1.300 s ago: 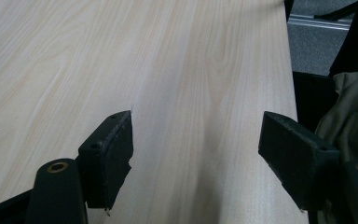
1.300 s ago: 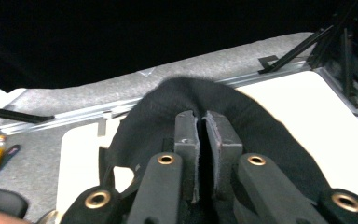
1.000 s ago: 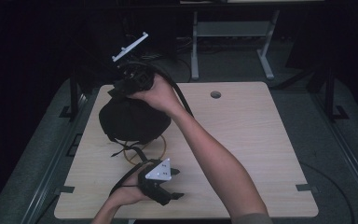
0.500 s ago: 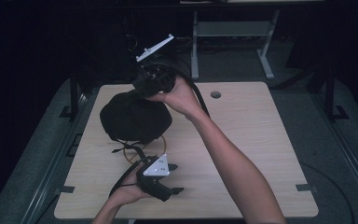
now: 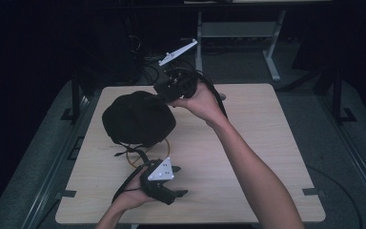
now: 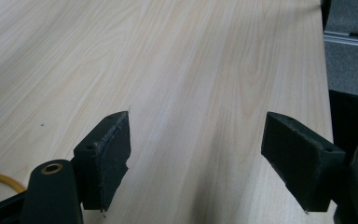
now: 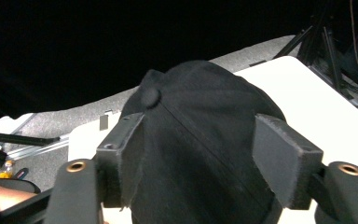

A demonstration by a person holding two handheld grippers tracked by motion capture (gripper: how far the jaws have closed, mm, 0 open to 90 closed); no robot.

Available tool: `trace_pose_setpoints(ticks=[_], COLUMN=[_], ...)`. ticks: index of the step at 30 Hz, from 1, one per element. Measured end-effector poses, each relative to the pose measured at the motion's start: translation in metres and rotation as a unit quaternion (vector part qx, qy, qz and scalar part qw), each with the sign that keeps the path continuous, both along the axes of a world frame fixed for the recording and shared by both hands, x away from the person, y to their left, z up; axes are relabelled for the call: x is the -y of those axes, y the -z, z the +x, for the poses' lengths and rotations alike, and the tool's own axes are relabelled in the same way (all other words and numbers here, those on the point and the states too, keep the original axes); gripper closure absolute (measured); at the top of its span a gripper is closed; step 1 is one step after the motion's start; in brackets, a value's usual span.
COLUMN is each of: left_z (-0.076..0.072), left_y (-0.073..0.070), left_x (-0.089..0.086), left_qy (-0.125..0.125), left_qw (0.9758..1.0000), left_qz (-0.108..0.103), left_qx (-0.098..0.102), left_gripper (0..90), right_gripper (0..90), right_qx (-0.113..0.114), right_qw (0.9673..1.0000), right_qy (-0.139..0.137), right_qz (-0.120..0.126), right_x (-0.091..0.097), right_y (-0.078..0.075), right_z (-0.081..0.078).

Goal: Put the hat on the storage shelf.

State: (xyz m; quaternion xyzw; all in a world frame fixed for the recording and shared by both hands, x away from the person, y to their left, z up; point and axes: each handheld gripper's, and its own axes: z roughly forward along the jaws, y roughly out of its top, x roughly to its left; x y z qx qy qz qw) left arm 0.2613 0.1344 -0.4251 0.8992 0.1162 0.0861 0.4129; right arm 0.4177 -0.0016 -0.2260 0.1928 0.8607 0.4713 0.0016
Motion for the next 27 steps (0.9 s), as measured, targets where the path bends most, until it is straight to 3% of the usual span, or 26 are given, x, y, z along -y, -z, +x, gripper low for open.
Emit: trace_pose_setpoints(ticks=[10, 18, 27], left_z=[0.0, 0.0, -0.001], left_y=[-0.003, -0.001, 0.003], left_x=[-0.001, 0.001, 0.002], left_qy=[-0.005, -0.005, -0.005], left_qw=[0.9999, 0.9999, 0.9999], left_qz=[-0.016, -0.01, -0.005], left_qx=[-0.003, 0.002, -0.008], left_gripper=[23.5, 23.5, 23.5], right_gripper=[28.4, 27.0, 24.6], right_qx=[0.008, -0.001, -0.007], right_qw=[0.9997, 0.9993, 0.9987], right_qy=[0.025, 0.037, 0.048], right_qz=[-0.002, 0.004, 0.014], right_x=[0.024, 0.044, 0.064], right_y=[0.007, 0.01, 0.019], right_z=[0.0, -0.004, -0.008])
